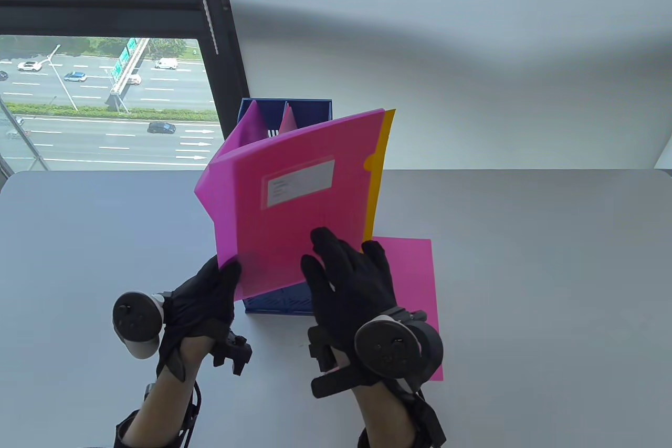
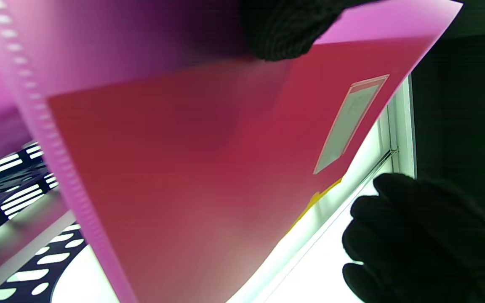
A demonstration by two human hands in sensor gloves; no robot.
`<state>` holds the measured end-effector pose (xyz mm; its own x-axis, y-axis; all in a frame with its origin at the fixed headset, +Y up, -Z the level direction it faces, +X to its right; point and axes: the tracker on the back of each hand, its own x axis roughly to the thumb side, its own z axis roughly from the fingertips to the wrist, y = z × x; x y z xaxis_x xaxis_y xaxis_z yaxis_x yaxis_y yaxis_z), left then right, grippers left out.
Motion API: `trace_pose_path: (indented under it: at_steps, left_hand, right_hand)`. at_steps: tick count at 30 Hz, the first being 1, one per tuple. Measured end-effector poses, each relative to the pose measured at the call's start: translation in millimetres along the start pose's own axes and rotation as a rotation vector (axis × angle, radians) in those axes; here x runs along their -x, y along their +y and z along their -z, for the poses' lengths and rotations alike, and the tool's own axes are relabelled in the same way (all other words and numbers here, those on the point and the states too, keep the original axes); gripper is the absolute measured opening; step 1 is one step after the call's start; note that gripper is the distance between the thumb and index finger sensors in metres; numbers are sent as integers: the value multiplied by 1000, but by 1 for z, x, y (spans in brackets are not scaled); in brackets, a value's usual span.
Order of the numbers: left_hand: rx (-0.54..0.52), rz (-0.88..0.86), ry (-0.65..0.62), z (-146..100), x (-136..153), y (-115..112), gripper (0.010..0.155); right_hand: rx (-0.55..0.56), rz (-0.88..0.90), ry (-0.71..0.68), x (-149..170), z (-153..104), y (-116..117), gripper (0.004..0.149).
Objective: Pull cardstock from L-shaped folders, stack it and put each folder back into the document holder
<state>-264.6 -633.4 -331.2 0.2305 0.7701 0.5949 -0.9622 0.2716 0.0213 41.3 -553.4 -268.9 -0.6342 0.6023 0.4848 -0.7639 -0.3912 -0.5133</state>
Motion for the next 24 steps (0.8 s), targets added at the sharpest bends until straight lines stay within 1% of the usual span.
trace_pose_path:
  at_steps: [2,5,7,9,11,12,14,17,19,20,21,22,24]
  left_hand:
    - [30,-55,18,2,5,2,47]
    - [87,-160,58,4,18,4,47]
    - [136,-240,78,5,27,3,47]
    - [178,-298,95,6,34,1,47]
    - [217,-351,103,6,39,-2,47]
    - [233,-378,111,6,42,-4,46]
    - [256,-412,115,6,44,-7,46]
    - [310,-430,121,6,46,-14,46]
    - [333,-430,120,6,46,-18,46]
    - [344,-437,121,6,46,-21,46]
    - [362,-452,127,6,47,-23,46]
    - [371,-466,135,6,48,-24,46]
    - [389,-491,144,5,52,-23,46]
  right_hand:
    - [40,20,39,13,4,-12,47]
    - [115,52,114,37,8,-32,58]
    - [131,84,158,53,10,-41,62]
    - [83,144,183,65,13,-46,66]
    - [-20,265,222,78,16,-47,68]
    - [-74,350,233,84,17,-45,66]
    - [-151,461,234,91,19,-41,63]
    - [-231,513,221,95,22,-33,57]
    - [-241,521,224,95,22,-29,53]
    - [-236,521,225,95,22,-28,47]
    - [-219,520,231,95,22,-27,43]
    - [-200,525,242,96,22,-27,42]
    - [-208,485,229,97,23,-27,41]
